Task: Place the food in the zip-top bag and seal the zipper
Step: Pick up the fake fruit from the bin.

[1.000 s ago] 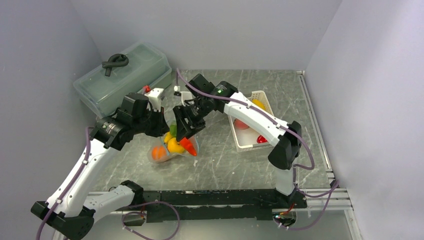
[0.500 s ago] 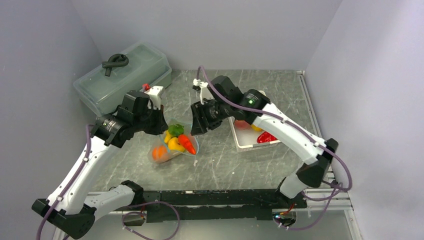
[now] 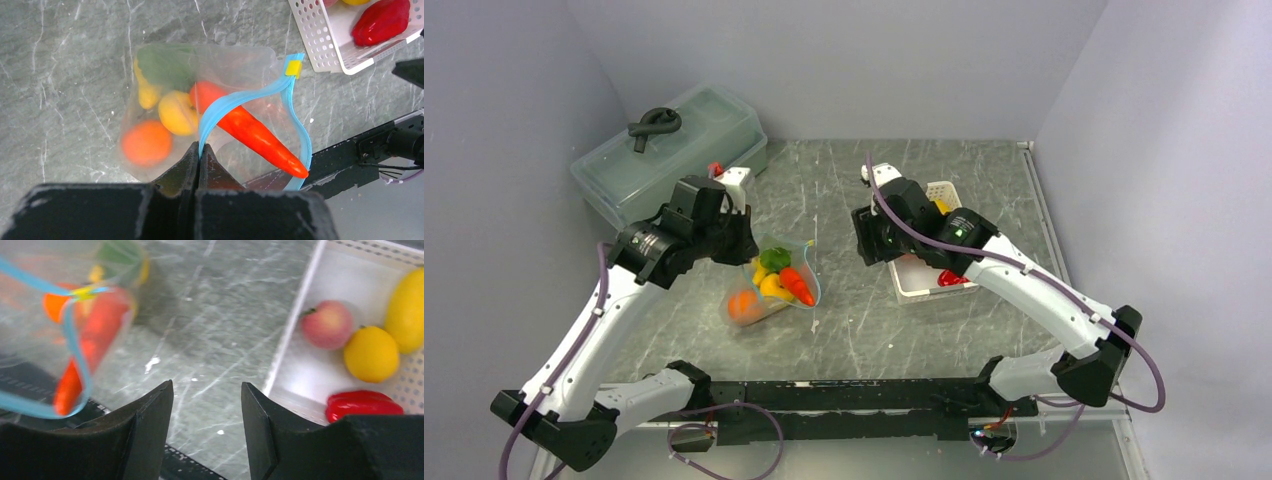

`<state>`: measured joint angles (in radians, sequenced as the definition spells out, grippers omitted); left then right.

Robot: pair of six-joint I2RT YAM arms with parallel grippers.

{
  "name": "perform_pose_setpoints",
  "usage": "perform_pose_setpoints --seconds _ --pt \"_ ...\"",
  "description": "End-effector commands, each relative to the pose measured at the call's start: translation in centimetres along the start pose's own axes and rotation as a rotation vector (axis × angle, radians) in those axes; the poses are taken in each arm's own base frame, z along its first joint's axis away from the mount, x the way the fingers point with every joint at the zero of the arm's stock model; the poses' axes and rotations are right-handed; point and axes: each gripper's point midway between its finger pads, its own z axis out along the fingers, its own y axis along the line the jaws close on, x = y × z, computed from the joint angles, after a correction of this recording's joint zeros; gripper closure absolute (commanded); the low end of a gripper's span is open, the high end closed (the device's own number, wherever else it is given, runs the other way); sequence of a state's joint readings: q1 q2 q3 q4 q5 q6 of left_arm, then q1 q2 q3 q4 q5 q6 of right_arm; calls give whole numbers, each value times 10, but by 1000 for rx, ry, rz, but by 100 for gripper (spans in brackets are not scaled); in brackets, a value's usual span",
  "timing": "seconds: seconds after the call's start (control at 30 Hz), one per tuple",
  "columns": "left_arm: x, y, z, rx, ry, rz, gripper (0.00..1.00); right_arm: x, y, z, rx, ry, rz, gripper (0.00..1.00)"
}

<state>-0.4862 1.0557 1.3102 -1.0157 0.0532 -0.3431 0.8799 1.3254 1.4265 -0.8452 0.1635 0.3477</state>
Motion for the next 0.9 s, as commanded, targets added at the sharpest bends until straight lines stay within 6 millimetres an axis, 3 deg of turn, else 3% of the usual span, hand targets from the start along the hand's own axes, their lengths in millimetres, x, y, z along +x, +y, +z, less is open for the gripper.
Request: perform_pose_setpoints --seconds 0.0,0.17,0.4,0.87 --pt "-18 -4 -8 -3 -59 -25 100 -8 -47 8 171 -57 8 44" --pt "-21 -1 -10 -25 -67 -32 100 2 -89 24 226 -30 76 39" --pt "-24 -2 -12 -29 -67 -37 100 13 -132 57 265 28 187 34" --pt "-22 -1 -19 -32 -57 -33 100 39 -171 119 292 130 294 24"
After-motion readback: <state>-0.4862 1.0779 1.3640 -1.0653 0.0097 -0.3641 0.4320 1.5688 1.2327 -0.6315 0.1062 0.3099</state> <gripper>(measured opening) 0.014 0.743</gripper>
